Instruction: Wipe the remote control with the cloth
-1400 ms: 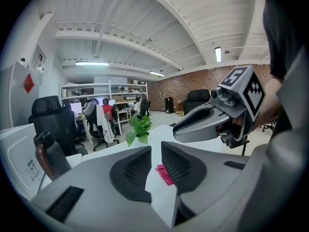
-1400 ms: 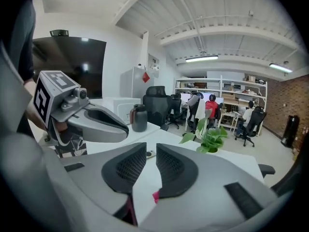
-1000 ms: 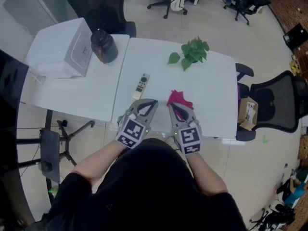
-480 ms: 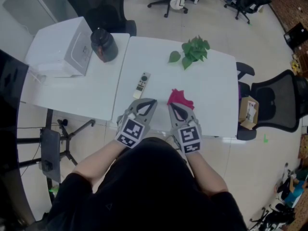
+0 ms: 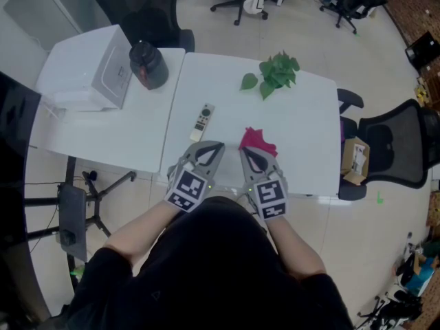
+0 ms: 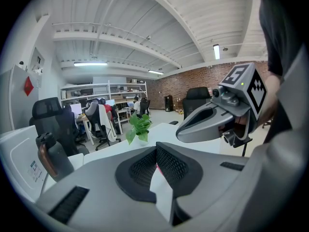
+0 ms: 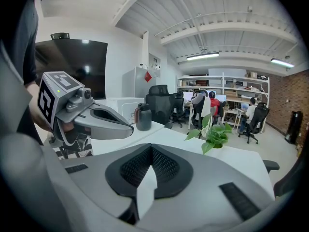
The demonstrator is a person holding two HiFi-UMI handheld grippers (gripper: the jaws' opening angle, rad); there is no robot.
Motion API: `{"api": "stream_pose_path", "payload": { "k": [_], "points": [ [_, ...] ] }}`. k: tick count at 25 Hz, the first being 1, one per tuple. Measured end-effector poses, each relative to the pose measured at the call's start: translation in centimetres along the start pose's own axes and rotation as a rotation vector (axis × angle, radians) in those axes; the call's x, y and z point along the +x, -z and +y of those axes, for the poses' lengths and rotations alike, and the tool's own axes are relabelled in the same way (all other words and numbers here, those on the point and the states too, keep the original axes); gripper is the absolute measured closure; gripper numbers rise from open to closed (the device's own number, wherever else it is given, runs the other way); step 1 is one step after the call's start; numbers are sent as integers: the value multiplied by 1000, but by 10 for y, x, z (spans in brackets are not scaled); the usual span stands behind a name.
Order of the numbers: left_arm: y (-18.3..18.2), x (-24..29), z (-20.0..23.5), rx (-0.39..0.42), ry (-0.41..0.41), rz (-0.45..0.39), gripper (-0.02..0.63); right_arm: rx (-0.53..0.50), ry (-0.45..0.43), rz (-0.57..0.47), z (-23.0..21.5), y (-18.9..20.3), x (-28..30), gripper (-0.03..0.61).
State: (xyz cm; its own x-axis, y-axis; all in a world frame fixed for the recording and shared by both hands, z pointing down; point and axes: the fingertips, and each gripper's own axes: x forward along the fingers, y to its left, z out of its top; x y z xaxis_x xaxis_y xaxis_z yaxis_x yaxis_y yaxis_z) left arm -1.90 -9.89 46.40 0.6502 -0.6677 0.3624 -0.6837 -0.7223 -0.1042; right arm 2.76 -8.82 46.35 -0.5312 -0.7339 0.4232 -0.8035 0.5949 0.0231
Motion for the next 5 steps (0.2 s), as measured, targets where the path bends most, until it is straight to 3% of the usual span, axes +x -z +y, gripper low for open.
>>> {"api": "stream_pose_path", "payload": {
  "k": [5],
  "points": [
    [-2, 0, -1, 0, 0, -4, 614, -2, 1, 1, 0, 0, -1, 569]
  ]
}}
